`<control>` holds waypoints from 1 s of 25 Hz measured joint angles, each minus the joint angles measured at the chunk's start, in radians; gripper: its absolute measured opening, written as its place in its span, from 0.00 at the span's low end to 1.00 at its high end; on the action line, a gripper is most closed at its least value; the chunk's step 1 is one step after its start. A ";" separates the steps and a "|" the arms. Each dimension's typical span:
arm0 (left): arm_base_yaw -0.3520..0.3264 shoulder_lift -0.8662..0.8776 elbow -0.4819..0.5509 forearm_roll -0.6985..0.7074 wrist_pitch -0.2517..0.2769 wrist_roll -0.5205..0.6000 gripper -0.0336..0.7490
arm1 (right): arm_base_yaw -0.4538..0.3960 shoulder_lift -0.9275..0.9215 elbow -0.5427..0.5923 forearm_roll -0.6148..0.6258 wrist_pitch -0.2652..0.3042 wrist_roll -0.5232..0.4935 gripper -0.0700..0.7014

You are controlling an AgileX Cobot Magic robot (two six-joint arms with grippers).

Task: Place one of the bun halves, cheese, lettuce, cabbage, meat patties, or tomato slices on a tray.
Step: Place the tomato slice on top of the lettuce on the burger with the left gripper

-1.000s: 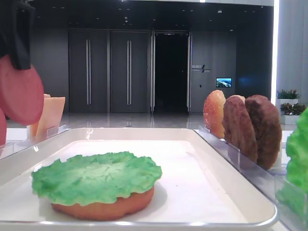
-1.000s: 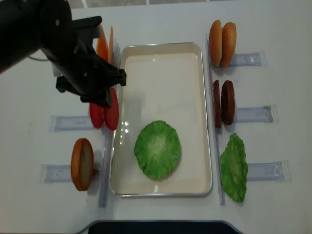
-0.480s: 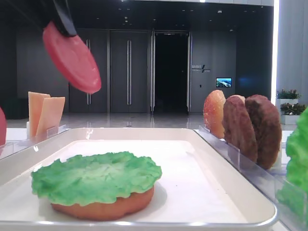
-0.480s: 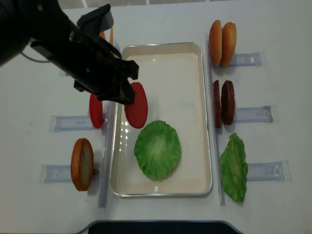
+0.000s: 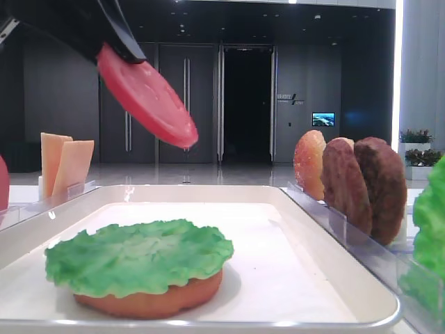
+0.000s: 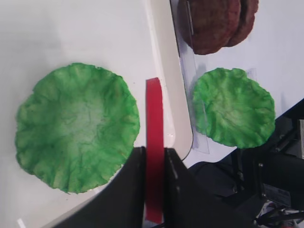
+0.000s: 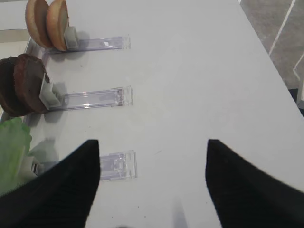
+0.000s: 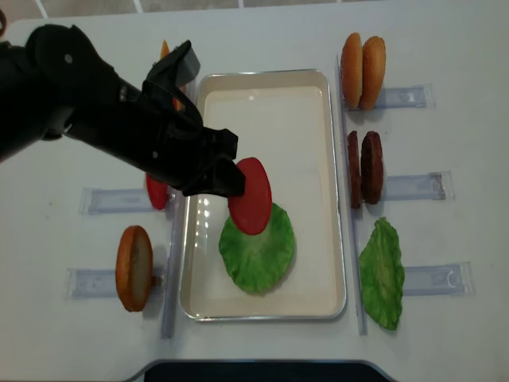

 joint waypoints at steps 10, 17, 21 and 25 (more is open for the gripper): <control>0.000 0.000 0.095 -0.097 -0.037 0.088 0.12 | 0.000 0.000 0.000 0.000 0.000 0.000 0.71; 0.000 0.002 0.125 -0.118 -0.044 0.098 0.12 | 0.000 0.000 0.000 0.000 0.000 0.000 0.71; 0.000 0.018 0.129 -0.125 -0.048 0.106 0.12 | 0.000 0.000 0.000 0.000 0.000 0.000 0.71; 0.000 0.047 0.132 -0.164 -0.059 0.142 0.12 | 0.000 0.000 0.000 0.000 0.000 0.000 0.71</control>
